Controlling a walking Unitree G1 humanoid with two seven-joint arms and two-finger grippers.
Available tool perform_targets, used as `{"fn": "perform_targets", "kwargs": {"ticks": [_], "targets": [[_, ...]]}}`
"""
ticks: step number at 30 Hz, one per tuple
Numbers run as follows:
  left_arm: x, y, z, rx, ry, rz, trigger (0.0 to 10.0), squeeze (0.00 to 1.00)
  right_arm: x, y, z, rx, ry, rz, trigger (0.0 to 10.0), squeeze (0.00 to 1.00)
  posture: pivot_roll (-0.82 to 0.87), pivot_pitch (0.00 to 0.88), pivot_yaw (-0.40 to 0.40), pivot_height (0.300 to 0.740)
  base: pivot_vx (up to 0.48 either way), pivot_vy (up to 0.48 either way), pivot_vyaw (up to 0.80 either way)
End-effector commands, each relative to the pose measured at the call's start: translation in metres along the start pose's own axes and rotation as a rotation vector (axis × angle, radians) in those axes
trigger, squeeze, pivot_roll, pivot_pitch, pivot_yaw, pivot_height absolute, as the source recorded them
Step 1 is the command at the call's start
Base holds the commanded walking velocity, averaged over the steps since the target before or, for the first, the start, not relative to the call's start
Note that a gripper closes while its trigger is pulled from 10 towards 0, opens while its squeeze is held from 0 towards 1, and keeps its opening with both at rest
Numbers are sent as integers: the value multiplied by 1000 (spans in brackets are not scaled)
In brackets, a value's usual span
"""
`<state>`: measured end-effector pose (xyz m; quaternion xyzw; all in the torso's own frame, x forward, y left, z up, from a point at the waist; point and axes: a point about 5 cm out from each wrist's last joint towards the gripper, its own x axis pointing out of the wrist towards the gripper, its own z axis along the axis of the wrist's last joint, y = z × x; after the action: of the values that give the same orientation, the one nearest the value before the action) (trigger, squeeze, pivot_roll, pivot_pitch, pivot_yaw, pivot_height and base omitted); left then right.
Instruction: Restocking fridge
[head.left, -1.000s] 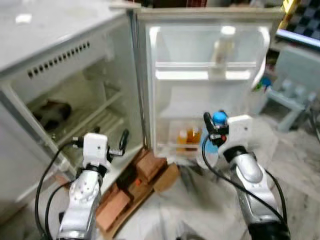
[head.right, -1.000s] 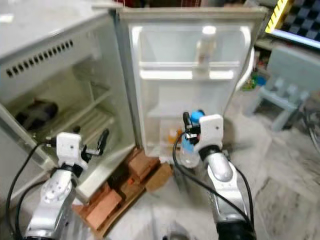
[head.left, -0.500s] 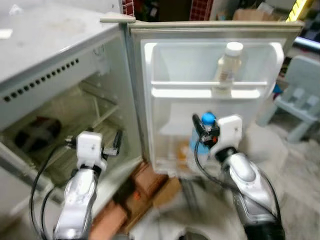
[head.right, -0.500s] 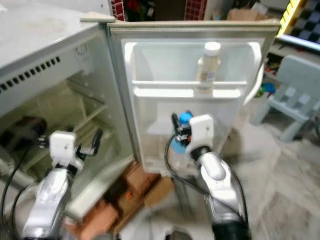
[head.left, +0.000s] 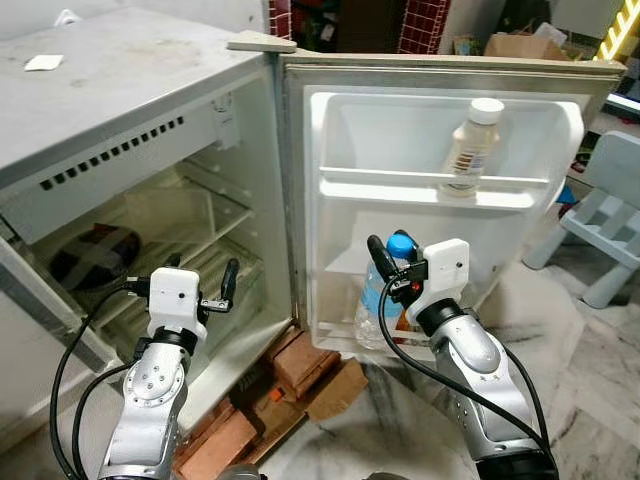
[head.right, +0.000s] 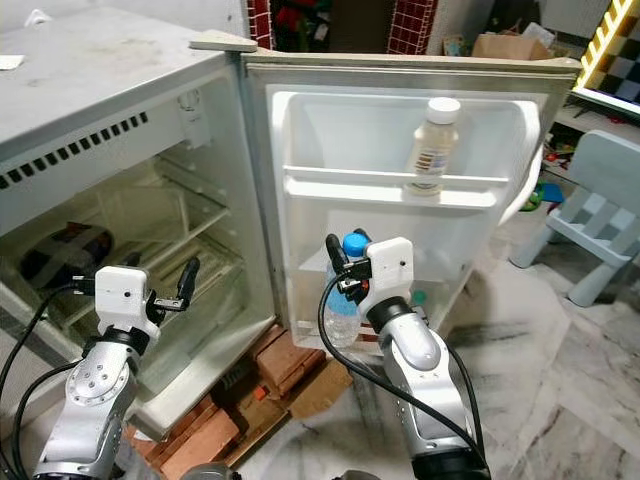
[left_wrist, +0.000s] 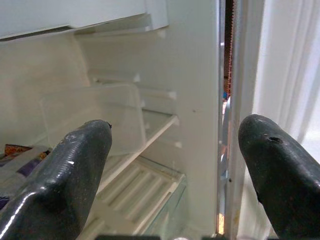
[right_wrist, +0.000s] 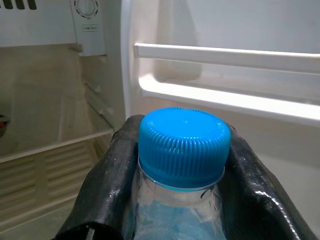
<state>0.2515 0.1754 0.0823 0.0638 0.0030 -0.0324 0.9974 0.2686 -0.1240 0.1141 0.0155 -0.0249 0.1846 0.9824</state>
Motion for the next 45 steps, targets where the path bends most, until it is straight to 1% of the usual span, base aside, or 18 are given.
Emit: {"fn": "perform_targets", "kwargs": {"ticks": [1,11,32,45], "targets": [[2,1,1,14,0,6,10000,0,0,-2,8,0,-32,1,10000,0,75,0,-15,726,0,0,0],[2,1,1,24,-6,17,10000,0,0,-2,8,5,-34,3,10000,0,75,0,-15,661,0,0,0],[3,-1,3,24,-18,-4,10000,0,1,-3,10,-13,-45,5,10000,0,72,0,-14,661,0,0,0],[2,-2,3,16,-22,-11,10000,0,2,-2,10,-25,-48,14,10000,0,68,0,-16,661,318,0,0]]}}
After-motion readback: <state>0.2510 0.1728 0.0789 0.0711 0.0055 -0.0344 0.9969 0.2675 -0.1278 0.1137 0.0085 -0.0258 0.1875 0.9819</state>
